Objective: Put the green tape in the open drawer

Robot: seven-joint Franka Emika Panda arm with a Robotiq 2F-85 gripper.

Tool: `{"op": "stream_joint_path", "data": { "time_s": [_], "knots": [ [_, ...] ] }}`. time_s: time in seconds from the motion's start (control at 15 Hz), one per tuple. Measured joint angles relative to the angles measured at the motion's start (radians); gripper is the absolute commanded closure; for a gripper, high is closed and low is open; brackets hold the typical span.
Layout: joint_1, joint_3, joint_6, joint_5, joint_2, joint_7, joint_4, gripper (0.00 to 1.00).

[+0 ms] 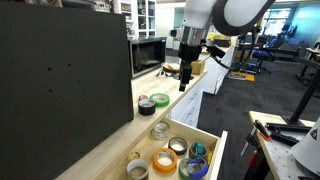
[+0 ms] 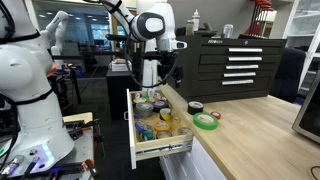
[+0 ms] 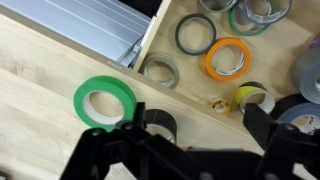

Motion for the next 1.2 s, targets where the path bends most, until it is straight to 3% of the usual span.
{"op": "stream_joint_path", "data": {
  "time_s": [0.47, 1.2],
  "knots": [
    [-0.023, -0.033, 0.038, -0.008, 0.214, -0.239, 0.159, 0.0],
    [-0.12, -0.004, 0.052, 0.047, 0.454, -0.617, 0.37, 0.0]
  ]
}}
